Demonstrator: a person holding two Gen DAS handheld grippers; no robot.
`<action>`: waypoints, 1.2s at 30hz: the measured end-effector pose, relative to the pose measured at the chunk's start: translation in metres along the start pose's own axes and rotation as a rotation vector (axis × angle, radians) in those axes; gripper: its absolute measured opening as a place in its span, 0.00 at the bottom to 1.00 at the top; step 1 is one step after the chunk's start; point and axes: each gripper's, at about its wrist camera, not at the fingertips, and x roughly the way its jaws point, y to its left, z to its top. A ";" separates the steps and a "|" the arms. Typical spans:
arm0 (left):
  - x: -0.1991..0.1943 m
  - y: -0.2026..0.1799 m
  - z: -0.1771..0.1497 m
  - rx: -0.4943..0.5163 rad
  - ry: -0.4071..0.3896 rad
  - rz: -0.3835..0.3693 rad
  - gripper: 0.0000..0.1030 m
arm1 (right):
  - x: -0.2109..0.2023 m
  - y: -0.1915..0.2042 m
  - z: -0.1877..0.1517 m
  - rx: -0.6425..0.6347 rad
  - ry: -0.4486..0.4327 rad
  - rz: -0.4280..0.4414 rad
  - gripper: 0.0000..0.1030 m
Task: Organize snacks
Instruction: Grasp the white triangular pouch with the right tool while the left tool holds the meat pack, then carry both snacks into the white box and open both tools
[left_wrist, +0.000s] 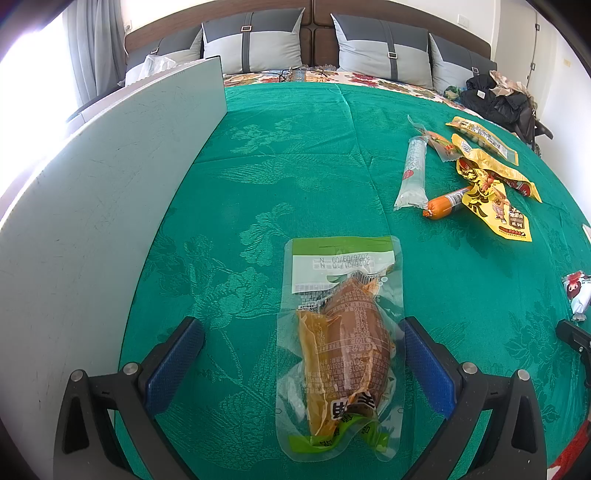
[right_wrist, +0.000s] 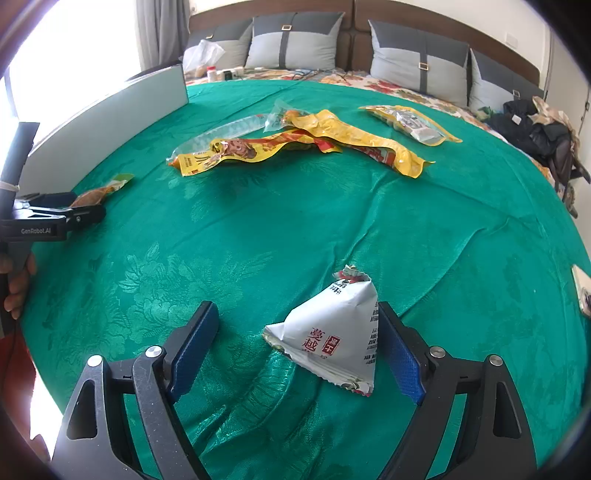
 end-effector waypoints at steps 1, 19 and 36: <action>0.000 0.000 0.000 0.000 0.000 0.000 1.00 | 0.000 0.000 0.000 0.000 0.000 0.000 0.85; -0.029 -0.009 -0.018 0.080 0.081 -0.115 0.48 | -0.025 -0.013 0.005 0.114 -0.039 0.161 0.47; -0.168 0.068 -0.002 -0.228 -0.124 -0.400 0.48 | -0.055 0.090 0.046 -0.015 -0.035 0.250 0.47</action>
